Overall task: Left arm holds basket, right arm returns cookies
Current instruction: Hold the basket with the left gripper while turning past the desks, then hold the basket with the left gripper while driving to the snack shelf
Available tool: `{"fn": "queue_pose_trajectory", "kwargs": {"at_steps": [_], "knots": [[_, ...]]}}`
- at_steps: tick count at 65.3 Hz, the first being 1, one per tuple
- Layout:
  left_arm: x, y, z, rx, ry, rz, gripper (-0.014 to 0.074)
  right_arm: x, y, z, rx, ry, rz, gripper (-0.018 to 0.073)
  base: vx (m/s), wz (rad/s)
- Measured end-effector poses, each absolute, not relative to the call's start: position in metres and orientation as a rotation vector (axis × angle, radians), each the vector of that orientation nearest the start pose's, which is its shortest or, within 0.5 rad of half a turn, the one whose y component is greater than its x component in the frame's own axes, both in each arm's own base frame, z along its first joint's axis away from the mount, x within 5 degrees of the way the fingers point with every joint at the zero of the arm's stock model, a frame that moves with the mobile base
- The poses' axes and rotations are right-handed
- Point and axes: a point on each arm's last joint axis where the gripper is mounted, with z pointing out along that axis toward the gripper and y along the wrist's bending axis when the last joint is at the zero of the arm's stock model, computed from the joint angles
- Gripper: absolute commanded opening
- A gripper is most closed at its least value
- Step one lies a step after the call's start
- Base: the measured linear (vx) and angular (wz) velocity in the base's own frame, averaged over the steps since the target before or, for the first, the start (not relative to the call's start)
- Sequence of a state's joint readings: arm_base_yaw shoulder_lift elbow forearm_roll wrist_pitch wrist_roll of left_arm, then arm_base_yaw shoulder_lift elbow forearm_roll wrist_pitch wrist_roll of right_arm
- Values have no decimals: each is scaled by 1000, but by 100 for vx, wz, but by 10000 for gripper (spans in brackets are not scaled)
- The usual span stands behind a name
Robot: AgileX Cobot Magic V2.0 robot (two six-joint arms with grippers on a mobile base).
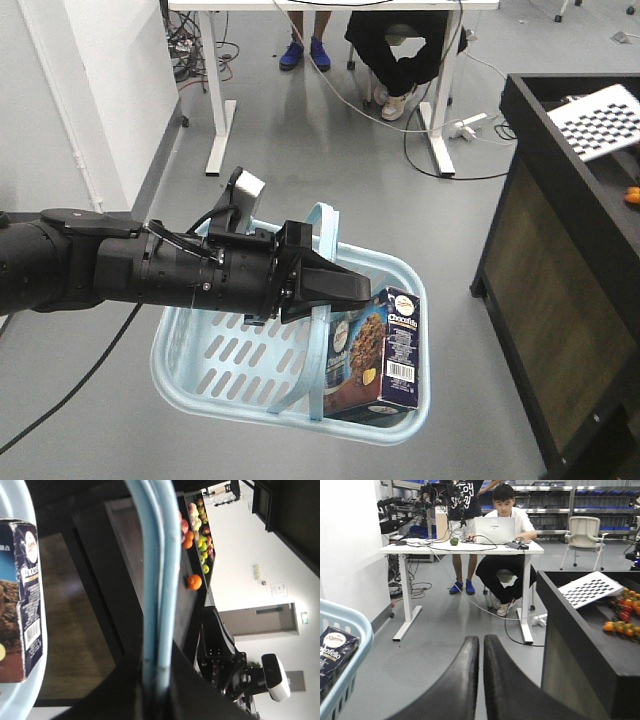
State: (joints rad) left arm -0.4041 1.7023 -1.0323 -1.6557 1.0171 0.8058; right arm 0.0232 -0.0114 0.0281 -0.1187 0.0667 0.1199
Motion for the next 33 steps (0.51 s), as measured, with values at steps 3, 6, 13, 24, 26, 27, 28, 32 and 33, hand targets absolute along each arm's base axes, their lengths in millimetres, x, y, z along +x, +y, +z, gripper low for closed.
{"fn": "queue_pose_trajectory", "kwargs": {"at_steps": [3, 6, 13, 24, 26, 27, 28, 32, 33], "knots": [[283, -205, 257, 172, 2292, -1789, -6, 57, 1, 198, -11, 1566, 13, -6, 32, 16], [283, -205, 257, 172, 2292, -1789, -6, 57, 1, 198, -11, 1566, 13, -6, 32, 20], [282, -205, 257, 174, 2292, -1790, -6, 57, 1, 198, -11, 1566, 13, -6, 31, 31], [282, -205, 257, 174, 2292, -1790, -6, 57, 1, 198, -11, 1566, 13, -6, 30, 53], [282, -205, 257, 174, 2292, -1790, -6, 57, 1, 198, -11, 1566, 13, -6, 29, 66], [282, -205, 257, 174, 2292, -1790, -6, 57, 1, 198, -11, 1566, 13, -6, 29, 70], [282, -205, 257, 174, 2292, -1790, -6, 57, 1, 198, -11, 1566, 13, -6, 29, 70], [282, -205, 257, 173, 2292, -1789, -6, 57, 1, 198, -11, 1566, 13, -6, 29, 74], [282, -205, 257, 173, 2292, -1789, -6, 57, 1, 198, -11, 1566, 13, -6, 29, 77]]}}
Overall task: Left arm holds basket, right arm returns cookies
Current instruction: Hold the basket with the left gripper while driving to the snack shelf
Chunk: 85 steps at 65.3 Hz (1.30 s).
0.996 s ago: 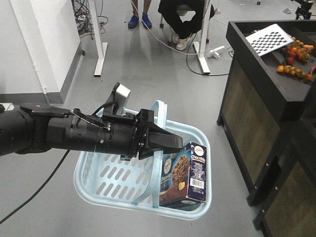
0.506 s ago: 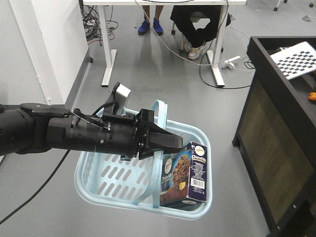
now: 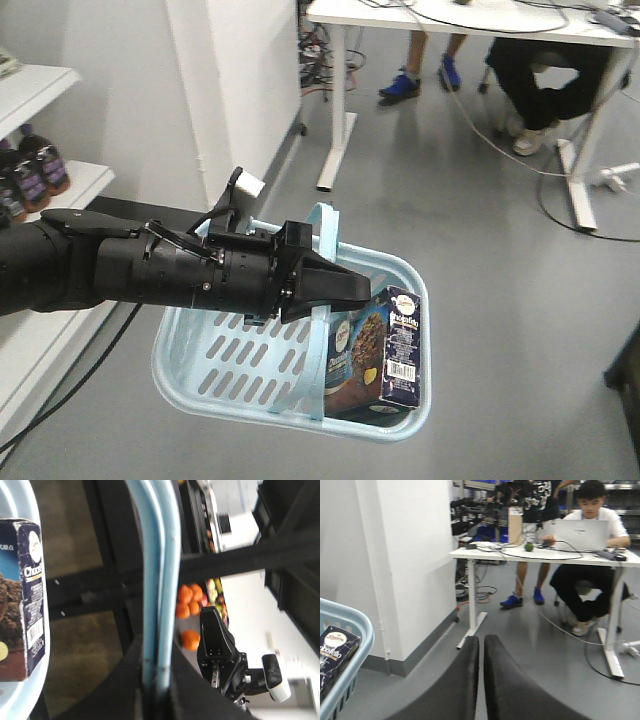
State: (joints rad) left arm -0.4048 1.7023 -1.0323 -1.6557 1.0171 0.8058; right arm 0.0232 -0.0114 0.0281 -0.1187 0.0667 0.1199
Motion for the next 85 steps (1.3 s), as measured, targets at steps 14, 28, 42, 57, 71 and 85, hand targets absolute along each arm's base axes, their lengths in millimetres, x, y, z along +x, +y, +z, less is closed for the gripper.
{"fn": "queue_pose_trajectory", "kwargs": {"at_steps": [14, 28, 42, 57, 71, 85], "knots": [[282, -205, 257, 173, 2292, -1789, -6, 57, 1, 198, -11, 1566, 13, -6, 28, 79], [282, -205, 257, 172, 2292, -1788, -6, 57, 1, 198, -11, 1566, 13, -6, 26, 71], [282, -205, 257, 172, 2292, -1788, -6, 57, 1, 198, -11, 1566, 13, -6, 22, 71], [282, -205, 257, 173, 2292, -1789, -6, 57, 1, 198, -11, 1566, 13, -6, 21, 83], [283, -204, 257, 169, 2292, -1786, -6, 57, 1, 198, -11, 1566, 13, -6, 19, 79], [283, -204, 257, 171, 2292, -1789, -6, 57, 1, 198, -11, 1566, 13, -6, 19, 72]]}}
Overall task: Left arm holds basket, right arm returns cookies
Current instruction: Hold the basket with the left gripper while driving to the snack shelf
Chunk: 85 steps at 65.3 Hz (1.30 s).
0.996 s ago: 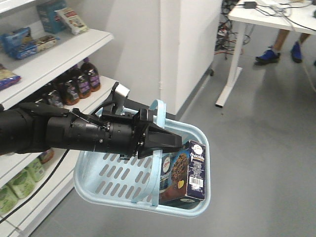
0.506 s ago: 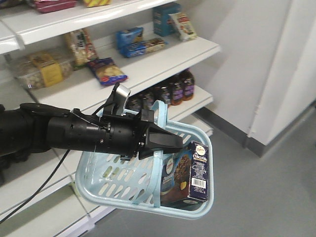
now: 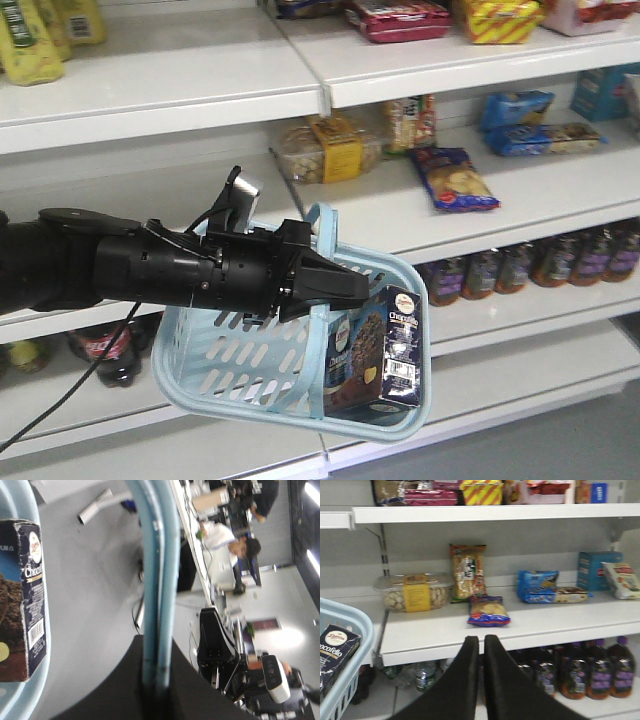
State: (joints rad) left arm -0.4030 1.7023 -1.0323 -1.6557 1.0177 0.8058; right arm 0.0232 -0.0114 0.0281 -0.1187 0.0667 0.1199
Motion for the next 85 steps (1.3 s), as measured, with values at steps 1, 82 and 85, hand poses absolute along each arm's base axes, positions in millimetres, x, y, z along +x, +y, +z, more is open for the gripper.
{"fn": "queue_pose_trajectory", "kwargs": {"at_steps": [1, 82, 85], "knots": [[283, -204, 257, 171, 2292, -1789, -6, 57, 1, 198, -11, 1566, 13, -6, 18, 73], [280, -205, 256, 198, 2306, -1789, -6, 57, 1, 198, -11, 1566, 13, -6, 13, 23], [279, -206, 256, 203, 2315, -1800, -6, 57, 1, 198, -11, 1566, 13, -6, 7, -10]]}}
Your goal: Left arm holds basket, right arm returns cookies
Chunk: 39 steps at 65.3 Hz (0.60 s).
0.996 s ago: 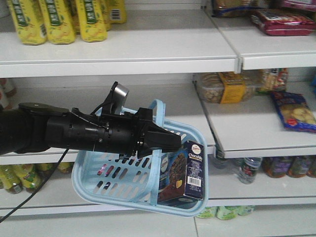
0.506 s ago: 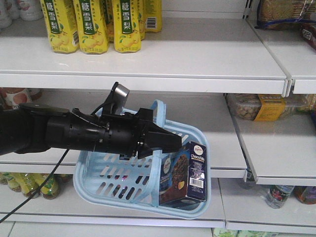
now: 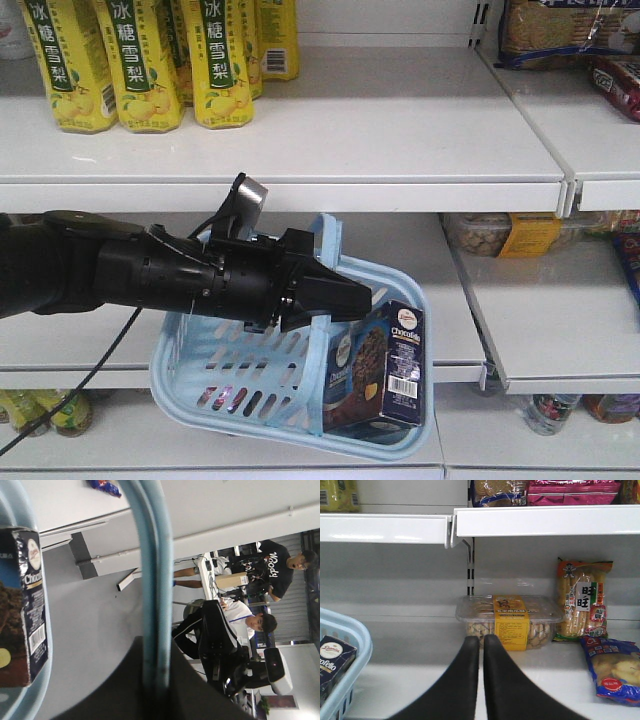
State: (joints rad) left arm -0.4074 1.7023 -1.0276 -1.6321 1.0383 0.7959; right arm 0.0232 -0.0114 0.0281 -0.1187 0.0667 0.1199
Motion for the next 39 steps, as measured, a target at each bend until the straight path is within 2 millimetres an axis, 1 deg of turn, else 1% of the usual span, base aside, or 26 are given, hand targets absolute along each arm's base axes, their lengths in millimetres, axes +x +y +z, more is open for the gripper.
{"fn": "queue_pose_trajectory", "kwargs": {"at_steps": [17, 39], "knots": [[268, -209, 254, 286, 2351, -1852, -6, 57, 1, 198, -11, 1566, 13, -6, 6, -6], [263, -209, 253, 335, 2368, -1871, -6, 57, 1, 198, -11, 1566, 13, -6, 3, 0]]}}
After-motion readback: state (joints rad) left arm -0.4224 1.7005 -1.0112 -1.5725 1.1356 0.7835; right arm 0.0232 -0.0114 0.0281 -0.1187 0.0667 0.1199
